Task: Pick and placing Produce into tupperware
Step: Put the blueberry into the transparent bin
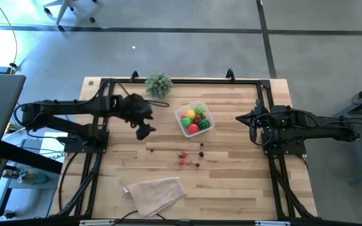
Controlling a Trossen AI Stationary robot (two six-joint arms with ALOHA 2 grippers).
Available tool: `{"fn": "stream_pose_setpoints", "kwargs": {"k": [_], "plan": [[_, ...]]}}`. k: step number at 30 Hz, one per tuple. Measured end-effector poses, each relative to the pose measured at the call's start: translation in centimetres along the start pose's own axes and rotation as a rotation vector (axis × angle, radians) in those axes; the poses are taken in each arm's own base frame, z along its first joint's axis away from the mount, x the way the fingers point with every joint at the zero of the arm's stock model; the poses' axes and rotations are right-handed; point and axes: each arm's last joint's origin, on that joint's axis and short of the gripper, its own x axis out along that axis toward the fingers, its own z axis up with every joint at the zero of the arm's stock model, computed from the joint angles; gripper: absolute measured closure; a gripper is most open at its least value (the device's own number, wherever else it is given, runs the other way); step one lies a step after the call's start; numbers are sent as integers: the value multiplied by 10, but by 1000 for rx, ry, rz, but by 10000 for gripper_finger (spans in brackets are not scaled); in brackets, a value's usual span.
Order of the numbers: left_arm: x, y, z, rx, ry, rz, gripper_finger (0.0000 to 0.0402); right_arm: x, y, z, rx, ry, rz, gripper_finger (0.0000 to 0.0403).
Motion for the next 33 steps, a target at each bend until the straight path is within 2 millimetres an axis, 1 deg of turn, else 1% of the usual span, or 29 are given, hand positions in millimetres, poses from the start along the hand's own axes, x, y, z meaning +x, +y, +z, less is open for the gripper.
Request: {"fn": "stream_pose_setpoints", "kwargs": {"k": [5, 7, 9, 15, 18, 22, 33], "plan": [[14, 8, -35, -21, 8, -26, 105, 0, 0, 0, 0, -1, 0, 402], [19, 7, -46, -22, 20, -21, 105, 0, 0, 0, 0, 0, 0, 402], [23, 3, -53, 8, 11, -16, 105, 0, 0, 0, 0, 0, 0, 402], [25, -21, -67, 164, -30, 34, 105, 0, 0, 0, 0, 0, 0, 402], [27, -28, -74, 210, -34, 76, 105, 0, 0, 0, 0, 0, 0, 402], [29, -31, -82, 220, -13, 92, 105, 0, 0, 0, 0, 0, 0, 402], [32, -33, -84, 166, 29, 7, 105, 0, 0, 0, 0, 0, 0, 402]]}}
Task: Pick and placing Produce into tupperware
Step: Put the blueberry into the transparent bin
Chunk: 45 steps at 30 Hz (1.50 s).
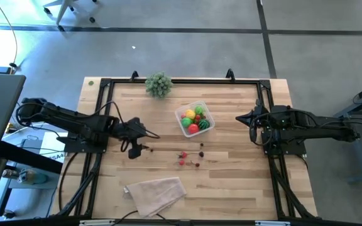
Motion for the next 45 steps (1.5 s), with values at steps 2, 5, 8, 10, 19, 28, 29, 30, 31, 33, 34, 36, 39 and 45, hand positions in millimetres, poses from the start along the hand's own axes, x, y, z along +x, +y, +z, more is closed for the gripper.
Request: {"fn": "stream_pose_setpoints", "kwargs": {"k": [2, 5, 8, 10, 19, 28, 29, 30, 31, 33, 34, 36, 39, 45], "plan": [[3, 0, -1, -27, 23, 5, 105, 0, 0, 0, 0, 0, 0, 402], [10, 0, -2, -35, 50, 21, 105, 0, 0, 0, 0, 0, 0, 402], [16, 0, -3, -35, 75, 31, 105, 0, 0, 0, 0, 0, 0, 402], [21, 0, -5, -42, 103, 36, 105, 0, 0, 0, 0, 0, 0, 402], [42, -2, -9, -39, 176, 32, 105, 0, 0, 0, 0, -1, 0, 402], [55, -2, -16, 54, 258, -9, 105, 0, 0, 0, 0, 0, 0, 402], [57, -2, -16, 79, 260, -4, 105, 0, 0, 0, 0, 0, 0, 402], [59, -2, -16, 109, 257, -2, 105, 0, 0, 0, 0, 0, 0, 402], [61, -2, -16, 139, 253, -4, 105, 0, 0, 0, 0, 0, 0, 402], [65, -3, -14, 209, 239, -13, 105, 0, 0, 0, 0, 0, 0, 402], [67, -3, -14, 249, 233, -16, 105, 0, 0, 0, 0, 0, 0, 402], [71, -4, -14, 310, 229, -24, 105, 0, 0, 0, 0, -1, 0, 402], [74, -4, -15, 345, 234, -28, 105, 0, 0, 0, 0, 0, 0, 402], [76, -4, -15, 349, 240, -33, 107, 0, 0, 0, 0, 0, 0, 402]]}}
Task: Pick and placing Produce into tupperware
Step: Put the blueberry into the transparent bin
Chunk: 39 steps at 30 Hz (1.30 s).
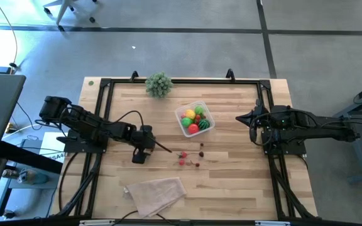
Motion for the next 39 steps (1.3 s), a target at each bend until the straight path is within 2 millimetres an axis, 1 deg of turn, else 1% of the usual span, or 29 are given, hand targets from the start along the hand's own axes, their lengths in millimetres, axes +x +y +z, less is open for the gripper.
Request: {"fn": "stream_pose_setpoints", "kwargs": {"k": [3, 11, 16, 22, 30, 39], "plan": [[0, 0, 0, 8, 1, -8, 120, 0, 0, 0, 0, 0, 0, 402], [1, -1, 0, 16, -12, -54, 187, 0, 0, 0, 0, 0, 0, 402], [1, -2, 2, -1, -38, -61, 217, 0, 0, 0, 0, 0, 0, 402], [3, -2, 3, -1, -33, -65, 235, 0, 0, 0, 0, 0, 0, 402], [5, -2, 2, 17, -23, -65, 238, 0, 0, 0, 0, 0, 0, 402], [5, -2, 2, 20, -21, -58, 277, 0, 0, 0, 0, 0, 1, 402]]}}
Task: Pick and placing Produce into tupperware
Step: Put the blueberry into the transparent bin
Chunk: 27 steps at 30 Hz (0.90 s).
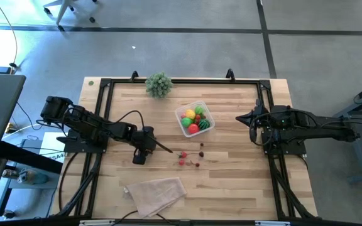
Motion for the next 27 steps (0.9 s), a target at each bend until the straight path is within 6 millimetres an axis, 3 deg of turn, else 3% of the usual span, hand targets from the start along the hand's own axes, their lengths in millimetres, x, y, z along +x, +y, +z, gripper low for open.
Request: {"fn": "stream_pose_setpoints", "kwargs": {"k": [16, 27], "plan": [[0, 0, -1, 0, 9, 23, 338, 0, 0, 0, 0, 0, 0, 402], [0, 1, 0, -1, -2, 28, 332, 0, 0, 0, 0, 0, -1, 402]]}}
